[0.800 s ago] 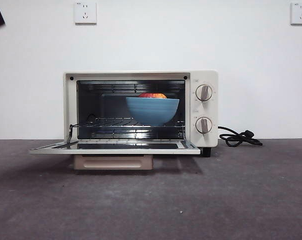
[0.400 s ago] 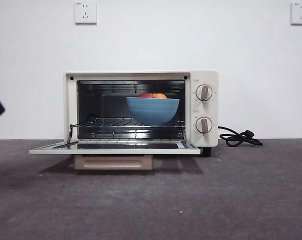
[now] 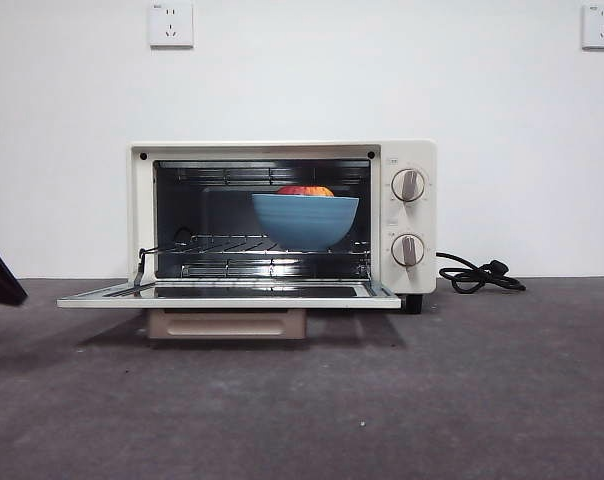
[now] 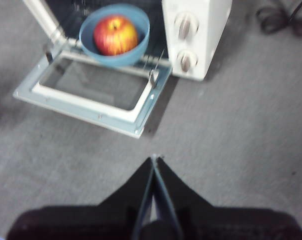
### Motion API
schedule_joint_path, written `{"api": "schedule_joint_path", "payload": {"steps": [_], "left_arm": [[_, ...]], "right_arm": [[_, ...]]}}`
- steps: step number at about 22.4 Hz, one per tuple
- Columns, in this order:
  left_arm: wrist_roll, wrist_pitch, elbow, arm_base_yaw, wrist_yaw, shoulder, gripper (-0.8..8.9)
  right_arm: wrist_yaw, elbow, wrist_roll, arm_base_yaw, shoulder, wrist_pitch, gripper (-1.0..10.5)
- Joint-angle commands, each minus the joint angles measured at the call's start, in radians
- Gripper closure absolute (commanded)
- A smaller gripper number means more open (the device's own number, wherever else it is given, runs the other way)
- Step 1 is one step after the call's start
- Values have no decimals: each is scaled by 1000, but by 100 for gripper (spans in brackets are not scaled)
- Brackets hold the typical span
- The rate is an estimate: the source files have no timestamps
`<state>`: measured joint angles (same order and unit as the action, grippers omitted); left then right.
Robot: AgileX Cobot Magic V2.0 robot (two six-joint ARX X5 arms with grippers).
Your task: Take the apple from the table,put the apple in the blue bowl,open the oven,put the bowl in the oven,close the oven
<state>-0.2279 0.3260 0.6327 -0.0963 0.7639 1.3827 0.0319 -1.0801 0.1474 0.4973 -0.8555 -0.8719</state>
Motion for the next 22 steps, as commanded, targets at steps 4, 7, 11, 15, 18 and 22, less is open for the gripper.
{"api": "schedule_joint_path", "payload": {"steps": [4,7,11,15,18,22], "left_arm": [[-139,-161,-8,-3,21,97,822],[-217,-243,-8,-3,2,136,822],[-257,-267,6,-3,-32,174,822],[-269,-268,47,-3,-32,206,822],[-280,-267,68,-3,-35,211,822],[-289,-261,76,0,-54,217,822]], "right_arm": [[-32,26,26,1,34,19,954],[-52,26,26,1,36,19,954],[-70,26,26,1,36,36,954],[-70,26,26,1,36,40,953],[-70,26,34,1,36,35,953],[-70,26,36,1,36,35,953]]}}
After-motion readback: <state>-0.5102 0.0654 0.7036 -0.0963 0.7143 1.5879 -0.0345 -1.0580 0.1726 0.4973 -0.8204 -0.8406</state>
